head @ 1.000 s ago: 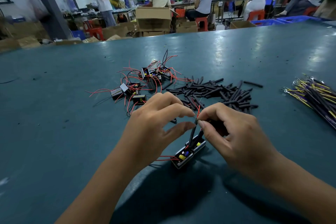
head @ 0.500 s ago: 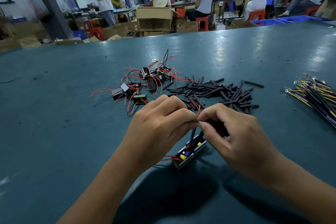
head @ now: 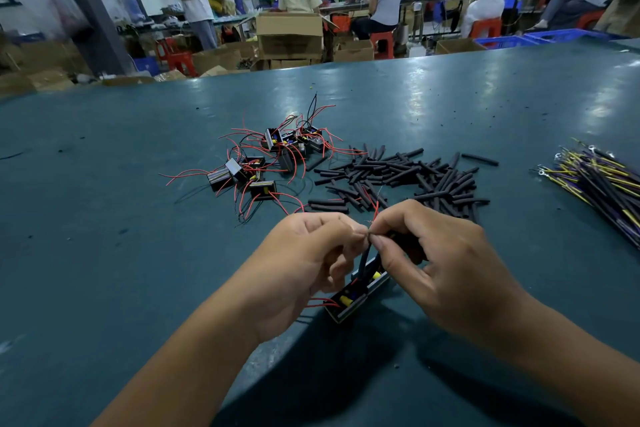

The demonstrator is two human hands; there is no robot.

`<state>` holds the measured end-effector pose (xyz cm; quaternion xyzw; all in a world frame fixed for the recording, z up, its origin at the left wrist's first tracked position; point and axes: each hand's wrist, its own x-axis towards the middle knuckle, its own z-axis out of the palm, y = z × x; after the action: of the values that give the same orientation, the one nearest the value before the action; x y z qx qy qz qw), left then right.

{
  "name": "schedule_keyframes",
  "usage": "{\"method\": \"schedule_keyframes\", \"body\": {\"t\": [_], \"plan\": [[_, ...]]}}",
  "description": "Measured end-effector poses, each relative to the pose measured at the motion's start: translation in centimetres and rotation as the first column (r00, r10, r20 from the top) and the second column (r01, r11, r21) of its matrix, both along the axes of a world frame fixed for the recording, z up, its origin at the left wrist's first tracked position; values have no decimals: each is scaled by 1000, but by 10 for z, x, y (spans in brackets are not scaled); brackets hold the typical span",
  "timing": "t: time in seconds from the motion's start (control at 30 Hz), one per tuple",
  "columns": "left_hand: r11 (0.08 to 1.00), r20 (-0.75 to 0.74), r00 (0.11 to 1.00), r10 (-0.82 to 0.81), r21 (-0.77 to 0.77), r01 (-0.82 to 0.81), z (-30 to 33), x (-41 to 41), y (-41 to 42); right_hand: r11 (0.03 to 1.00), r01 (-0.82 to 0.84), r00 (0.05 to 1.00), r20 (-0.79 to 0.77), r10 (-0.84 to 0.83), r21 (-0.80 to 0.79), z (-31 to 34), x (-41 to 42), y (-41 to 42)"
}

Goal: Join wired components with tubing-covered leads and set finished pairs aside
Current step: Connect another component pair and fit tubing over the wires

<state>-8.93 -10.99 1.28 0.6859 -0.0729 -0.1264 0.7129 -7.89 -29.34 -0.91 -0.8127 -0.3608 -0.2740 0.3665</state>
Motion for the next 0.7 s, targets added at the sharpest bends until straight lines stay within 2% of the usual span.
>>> {"method": "schedule_keyframes", "body": {"t": [0.03,0.07,0.13,0.17,0.23,0.37,0.57,0.63,0.7], "plan": [[993,136,990,25,115,-41,-1,0,3,1000,9,1000,-9,-9,16,0,1,-1],[957,334,942,33,263,-127,0,2,6,999,20,1000,-14,-20,27,0,1,-2],[833,689,722,-58,432,-346,3,4,14,999,29,999,-25,-29,33,1,2,-3],[786,793,597,-122,444,-430,5,5,17,999,28,999,-33,-27,34,1,1,-3],[741,874,441,-202,431,-514,6,6,21,999,26,999,-44,-25,32,1,1,-2],[674,912,286,-294,410,-614,0,8,17,999,28,999,-39,-27,23,1,0,-1],[660,921,242,-306,389,-642,-1,10,15,1000,17,999,-40,-16,12,1,1,-1],[682,916,289,-279,401,-612,-1,8,12,1000,12,999,-37,-11,12,1,0,-1],[740,888,411,-207,417,-528,-1,6,9,1000,16,1000,-25,-15,17,0,0,-1]]}}
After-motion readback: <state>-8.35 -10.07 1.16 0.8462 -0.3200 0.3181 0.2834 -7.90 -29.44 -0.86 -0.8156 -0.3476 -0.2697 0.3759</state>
